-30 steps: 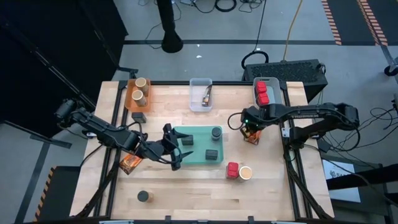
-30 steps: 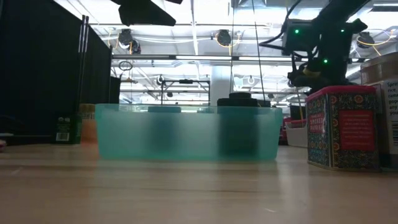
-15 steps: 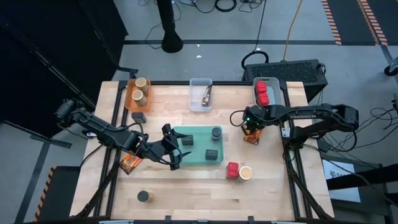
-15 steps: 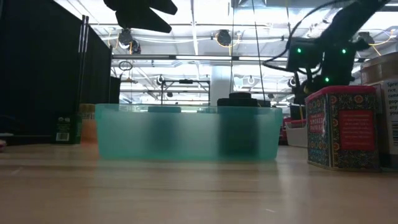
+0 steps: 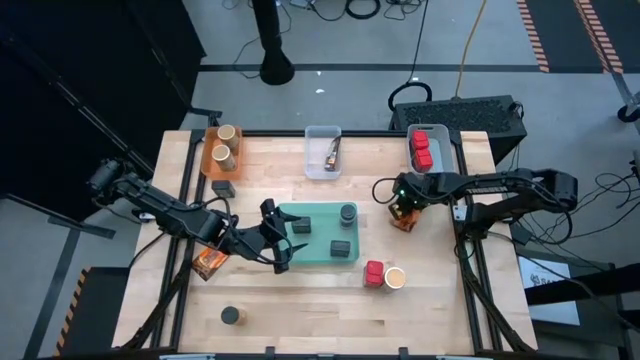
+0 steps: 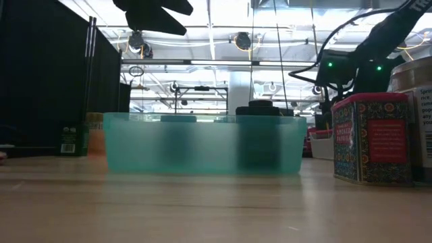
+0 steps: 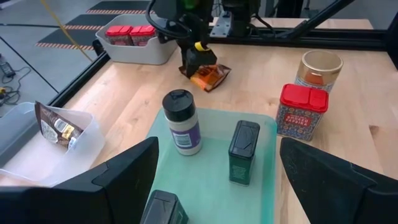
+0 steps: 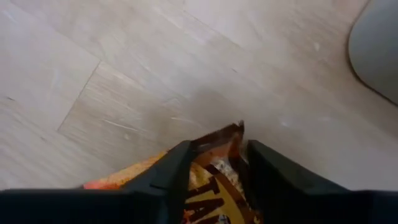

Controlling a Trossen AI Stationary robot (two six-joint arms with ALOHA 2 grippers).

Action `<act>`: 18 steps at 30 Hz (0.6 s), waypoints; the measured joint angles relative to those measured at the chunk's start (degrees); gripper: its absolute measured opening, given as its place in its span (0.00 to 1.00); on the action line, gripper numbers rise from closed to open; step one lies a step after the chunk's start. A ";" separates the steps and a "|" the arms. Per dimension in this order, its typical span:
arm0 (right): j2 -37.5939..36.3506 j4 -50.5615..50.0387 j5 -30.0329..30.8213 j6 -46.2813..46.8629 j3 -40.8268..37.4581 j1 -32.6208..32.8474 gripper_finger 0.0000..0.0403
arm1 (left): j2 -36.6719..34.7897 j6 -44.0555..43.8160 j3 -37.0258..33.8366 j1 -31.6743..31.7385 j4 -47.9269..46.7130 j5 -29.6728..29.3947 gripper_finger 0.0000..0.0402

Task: Sort spices by type
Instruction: Put the right orange spice pack into the transparent bin

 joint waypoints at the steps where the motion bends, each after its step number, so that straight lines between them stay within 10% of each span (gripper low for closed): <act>1: 0.00 0.38 0.06 -0.04 -0.02 0.00 0.31 | 0.00 -0.01 0.00 0.01 0.00 -0.06 0.83; 8: 0.07 1.56 0.21 0.11 -0.04 0.00 0.04 | 0.00 -0.10 0.00 0.00 0.00 -0.14 0.83; 18: -4.83 0.89 0.28 -1.96 0.81 0.78 0.01 | 0.00 -1.57 0.00 0.00 0.00 0.04 0.83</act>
